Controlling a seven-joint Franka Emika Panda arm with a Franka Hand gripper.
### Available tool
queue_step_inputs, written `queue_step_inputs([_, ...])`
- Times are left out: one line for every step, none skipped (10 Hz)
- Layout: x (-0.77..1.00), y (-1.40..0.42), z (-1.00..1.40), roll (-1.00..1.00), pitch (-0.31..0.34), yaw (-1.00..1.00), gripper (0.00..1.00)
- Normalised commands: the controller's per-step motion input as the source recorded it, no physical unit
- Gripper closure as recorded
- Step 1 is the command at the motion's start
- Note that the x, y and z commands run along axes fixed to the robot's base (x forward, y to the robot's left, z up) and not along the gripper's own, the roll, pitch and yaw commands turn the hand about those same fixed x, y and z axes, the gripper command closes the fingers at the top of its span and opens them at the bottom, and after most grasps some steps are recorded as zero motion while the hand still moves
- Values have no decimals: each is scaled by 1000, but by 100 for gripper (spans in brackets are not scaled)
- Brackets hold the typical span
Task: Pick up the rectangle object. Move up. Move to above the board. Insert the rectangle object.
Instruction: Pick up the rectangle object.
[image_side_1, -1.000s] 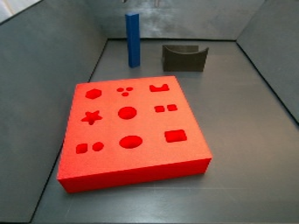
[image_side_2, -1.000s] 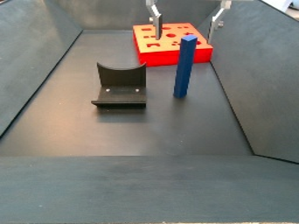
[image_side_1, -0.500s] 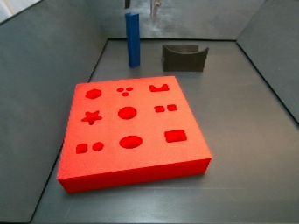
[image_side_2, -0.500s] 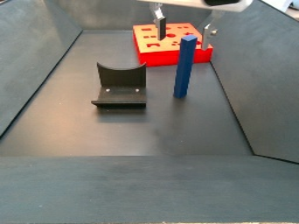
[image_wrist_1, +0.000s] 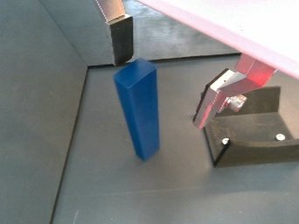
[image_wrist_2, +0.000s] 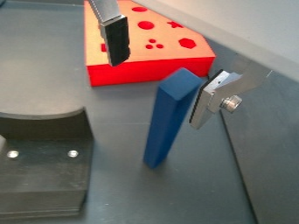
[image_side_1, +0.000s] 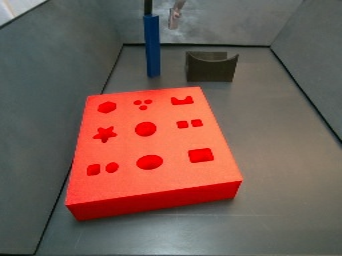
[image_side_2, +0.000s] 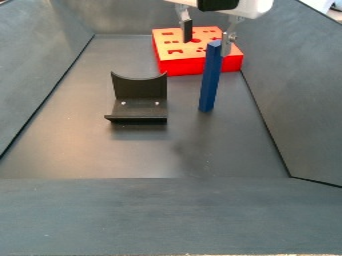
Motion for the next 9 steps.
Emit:
queue_step_inputs([-474, 0, -509, 0, -61, -134, 0])
queue_step_inputs([-266, 111, -354, -6, -60, 0, 0])
queue_step_inputs([-17, 200, -146, -23, 0, 0, 0])
queue_step_inputs([0, 149, -9, -46, 0, 0, 0])
queue_step_inputs([0, 0, 0, 0, 0, 0, 100])
queue_step_inputs([0, 0, 0, 0, 0, 0, 100])
queue_step_inputs([0, 0, 0, 0, 0, 0, 100])
queue_step_inputs([0, 0, 0, 0, 0, 0, 100])
queue_step_inputs([0, 0, 0, 0, 0, 0, 100])
